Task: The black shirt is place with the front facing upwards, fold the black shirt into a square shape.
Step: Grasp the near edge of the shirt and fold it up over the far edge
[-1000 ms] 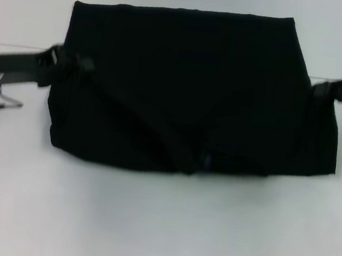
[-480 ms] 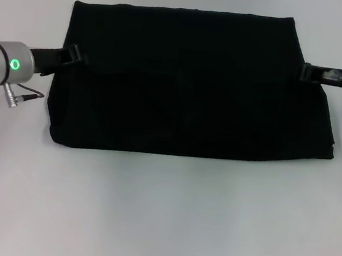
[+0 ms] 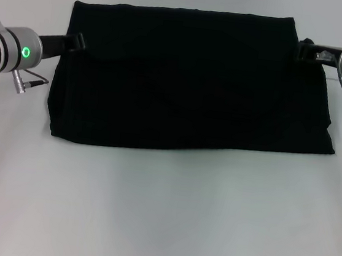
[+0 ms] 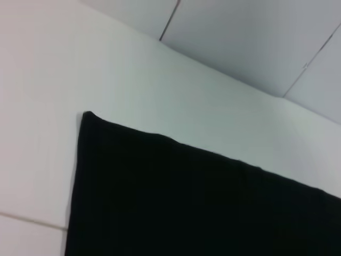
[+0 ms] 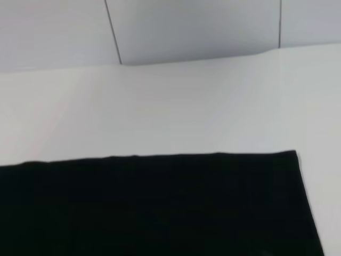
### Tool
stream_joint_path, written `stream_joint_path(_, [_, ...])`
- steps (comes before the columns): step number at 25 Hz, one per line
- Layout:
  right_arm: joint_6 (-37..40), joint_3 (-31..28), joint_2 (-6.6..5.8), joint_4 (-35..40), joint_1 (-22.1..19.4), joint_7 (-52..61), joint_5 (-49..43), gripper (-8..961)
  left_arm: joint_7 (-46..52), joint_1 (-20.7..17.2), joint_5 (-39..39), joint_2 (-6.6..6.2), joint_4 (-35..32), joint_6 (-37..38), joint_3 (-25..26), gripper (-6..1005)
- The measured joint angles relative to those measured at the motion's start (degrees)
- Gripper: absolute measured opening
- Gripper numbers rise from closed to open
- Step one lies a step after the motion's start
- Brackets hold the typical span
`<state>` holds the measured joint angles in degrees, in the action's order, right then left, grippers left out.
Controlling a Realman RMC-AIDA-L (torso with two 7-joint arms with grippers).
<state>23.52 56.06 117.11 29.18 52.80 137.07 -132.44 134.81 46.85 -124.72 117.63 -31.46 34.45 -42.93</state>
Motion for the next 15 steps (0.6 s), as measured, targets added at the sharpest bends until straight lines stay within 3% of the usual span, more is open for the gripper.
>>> stream_joint_path(15, [-2.18, 0.14, -0.21, -1.0, 1.44, 0.03, -0.01, 75, -1.04, 1.39, 0.0, 0.03, -0.39, -3.33, -1.26, 4])
